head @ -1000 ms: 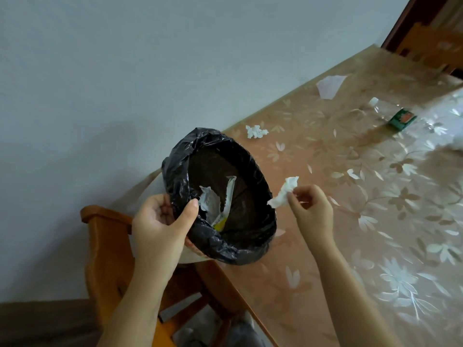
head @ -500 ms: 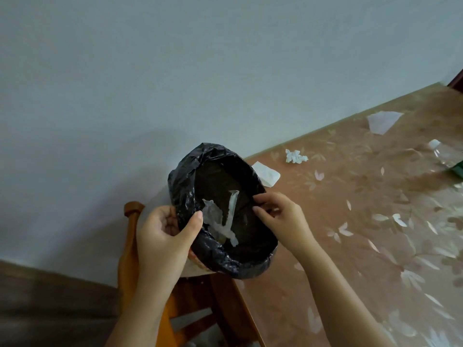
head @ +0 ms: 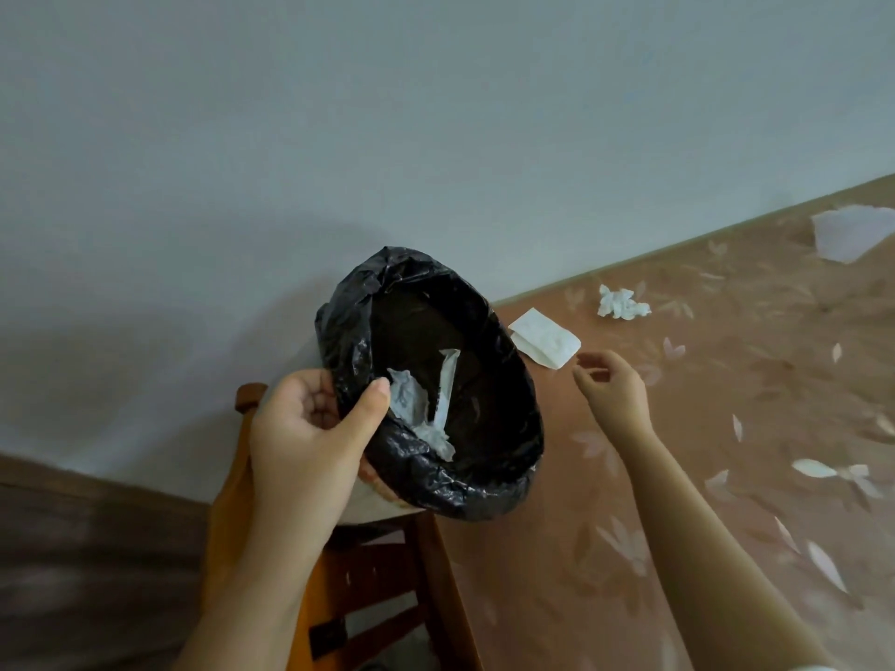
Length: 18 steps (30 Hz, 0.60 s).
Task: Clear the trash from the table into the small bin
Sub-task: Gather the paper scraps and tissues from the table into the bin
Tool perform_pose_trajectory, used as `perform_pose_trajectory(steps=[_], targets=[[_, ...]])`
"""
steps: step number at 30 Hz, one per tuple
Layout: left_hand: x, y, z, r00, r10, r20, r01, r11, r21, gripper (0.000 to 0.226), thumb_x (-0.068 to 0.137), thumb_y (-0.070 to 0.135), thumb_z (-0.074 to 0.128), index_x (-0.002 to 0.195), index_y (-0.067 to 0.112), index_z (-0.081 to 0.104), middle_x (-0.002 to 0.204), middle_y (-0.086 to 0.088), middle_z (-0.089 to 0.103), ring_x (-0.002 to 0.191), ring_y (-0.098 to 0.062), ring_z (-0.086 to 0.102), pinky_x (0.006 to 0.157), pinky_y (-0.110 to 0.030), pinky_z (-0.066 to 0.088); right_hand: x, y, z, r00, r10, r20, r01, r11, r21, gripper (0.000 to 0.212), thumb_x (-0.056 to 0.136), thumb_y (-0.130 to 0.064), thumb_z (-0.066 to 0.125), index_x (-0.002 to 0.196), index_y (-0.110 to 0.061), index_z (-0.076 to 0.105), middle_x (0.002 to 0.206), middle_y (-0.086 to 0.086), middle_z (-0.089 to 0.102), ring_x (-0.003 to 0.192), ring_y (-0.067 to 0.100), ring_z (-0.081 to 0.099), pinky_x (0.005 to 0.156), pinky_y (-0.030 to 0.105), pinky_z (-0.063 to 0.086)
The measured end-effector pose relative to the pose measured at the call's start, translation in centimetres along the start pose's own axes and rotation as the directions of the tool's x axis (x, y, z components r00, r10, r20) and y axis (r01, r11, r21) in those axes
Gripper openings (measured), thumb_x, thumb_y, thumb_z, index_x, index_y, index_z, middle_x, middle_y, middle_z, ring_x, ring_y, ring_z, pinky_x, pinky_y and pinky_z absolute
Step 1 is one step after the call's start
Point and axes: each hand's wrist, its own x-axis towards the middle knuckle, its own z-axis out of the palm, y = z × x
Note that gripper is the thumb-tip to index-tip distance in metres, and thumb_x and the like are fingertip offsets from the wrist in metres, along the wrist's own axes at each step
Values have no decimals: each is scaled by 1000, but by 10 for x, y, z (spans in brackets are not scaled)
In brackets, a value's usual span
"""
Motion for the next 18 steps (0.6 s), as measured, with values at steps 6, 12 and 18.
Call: perform_pose_trajectory(steps=[6, 12, 18], targets=[[18, 1, 10, 997, -56, -52, 55, 998, -18, 21, 53, 55, 69, 72, 47, 63, 74, 21, 69, 68, -4, 65, 60, -24, 49, 47, 20, 21, 999, 25, 23, -23, 996, -84, 23, 83, -18, 57, 106, -14, 61, 103, 4, 63, 80, 12, 55, 71, 29, 42], [24, -5, 11, 996, -27, -84, 25, 999, -26, 18, 57, 52, 70, 73, 46, 64, 72, 19, 69, 66, -4, 64, 56, -18, 51, 76, 37, 42, 992, -10, 124, 47, 953, -300, 29, 81, -20, 59, 110, -15, 58, 108, 7, 56, 92, 22, 55, 71, 30, 39], [26, -9, 8, 994, -38, -101, 32, 998, -60, 17, 57, 50, 70, 72, 43, 65, 69, 19, 69, 64, 0, 64, 55, -12, 48, 76, 46, 51, 990, -49, 134, 98, 917, -388, 23, 80, -17, 62, 103, -12, 60, 107, 6, 54, 104, 25, 45, 69, 32, 37]])
